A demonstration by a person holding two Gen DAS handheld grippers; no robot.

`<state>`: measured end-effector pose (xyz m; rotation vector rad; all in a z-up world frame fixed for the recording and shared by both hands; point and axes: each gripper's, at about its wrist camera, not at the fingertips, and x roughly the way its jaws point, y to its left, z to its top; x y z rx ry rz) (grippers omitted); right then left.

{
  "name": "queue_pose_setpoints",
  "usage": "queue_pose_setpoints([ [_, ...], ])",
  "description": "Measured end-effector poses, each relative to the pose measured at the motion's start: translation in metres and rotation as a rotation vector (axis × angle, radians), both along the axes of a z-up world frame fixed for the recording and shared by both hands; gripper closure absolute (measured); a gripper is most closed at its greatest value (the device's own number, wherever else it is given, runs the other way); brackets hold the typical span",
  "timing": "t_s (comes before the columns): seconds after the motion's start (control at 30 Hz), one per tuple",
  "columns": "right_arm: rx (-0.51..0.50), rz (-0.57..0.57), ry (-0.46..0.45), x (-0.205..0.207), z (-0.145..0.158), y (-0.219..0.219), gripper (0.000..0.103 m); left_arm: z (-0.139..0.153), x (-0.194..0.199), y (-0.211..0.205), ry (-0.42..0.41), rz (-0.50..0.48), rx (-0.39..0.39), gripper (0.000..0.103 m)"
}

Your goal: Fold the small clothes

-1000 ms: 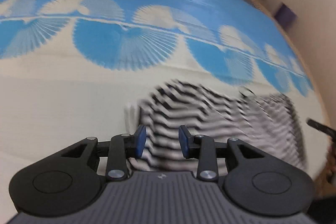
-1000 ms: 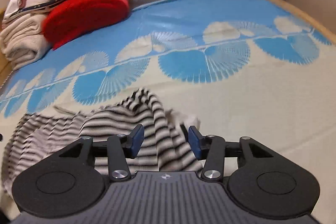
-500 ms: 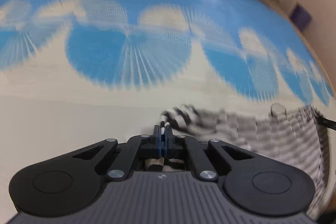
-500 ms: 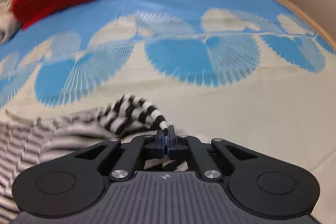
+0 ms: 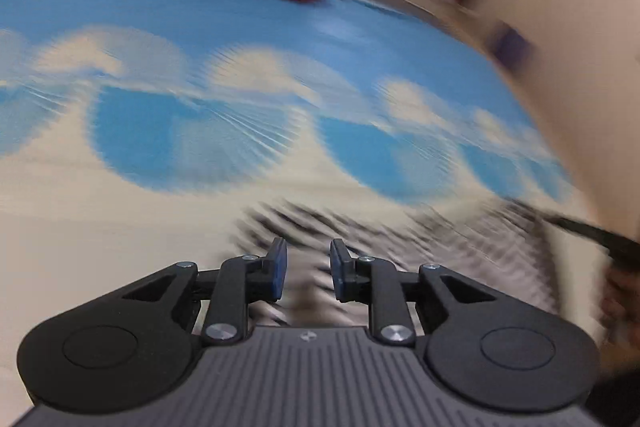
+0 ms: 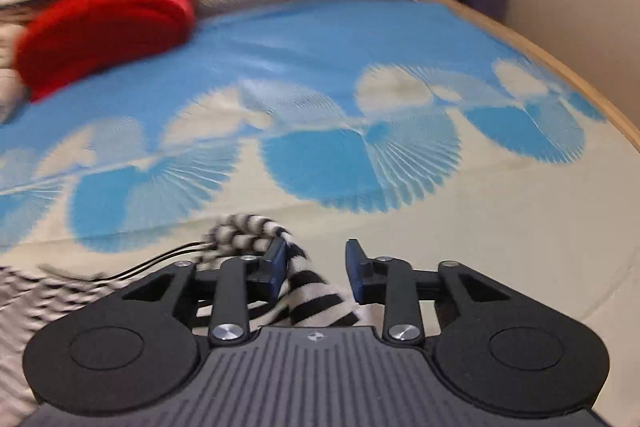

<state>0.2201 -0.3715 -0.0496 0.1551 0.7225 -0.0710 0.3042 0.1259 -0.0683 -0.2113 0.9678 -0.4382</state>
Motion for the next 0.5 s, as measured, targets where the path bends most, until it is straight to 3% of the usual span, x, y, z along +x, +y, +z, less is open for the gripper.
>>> queue_pose_setpoints([
  [0.07, 0.061, 0.124, 0.021, -0.013, 0.002, 0.003, 0.069, -0.012, -0.009, -0.016, 0.072, -0.142, -0.010, 0.079],
  [0.17, 0.117, 0.299, 0.134, -0.024, -0.011, 0.009, 0.068, -0.037, -0.028, -0.046, 0.107, -0.293, 0.133, 0.075],
  [0.23, -0.010, 0.317, 0.285, -0.028, -0.037, 0.018, 0.066, -0.058, -0.035, -0.058, 0.128, -0.305, 0.295, 0.074],
  [0.27, -0.081, 0.303, 0.351, -0.030, -0.049, 0.018, 0.066, -0.063, -0.037, -0.059, 0.137, -0.312, 0.328, 0.074],
  [0.33, -0.085, 0.286, 0.341, -0.035, -0.047, 0.011, 0.066, -0.053, -0.037, -0.050, 0.140, -0.272, 0.273, 0.075],
  [0.4, 0.020, 0.262, 0.290, -0.041, -0.033, -0.002, 0.066, -0.038, -0.039, -0.033, 0.145, -0.226, 0.142, 0.074],
  [0.43, 0.042, 0.251, 0.302, -0.042, -0.034, -0.007, 0.066, -0.034, -0.043, -0.030, 0.150, -0.230, 0.113, 0.073],
  [0.5, -0.062, 0.235, 0.440, -0.040, -0.056, -0.006, 0.066, -0.042, -0.048, -0.034, 0.200, -0.272, 0.183, 0.071],
])
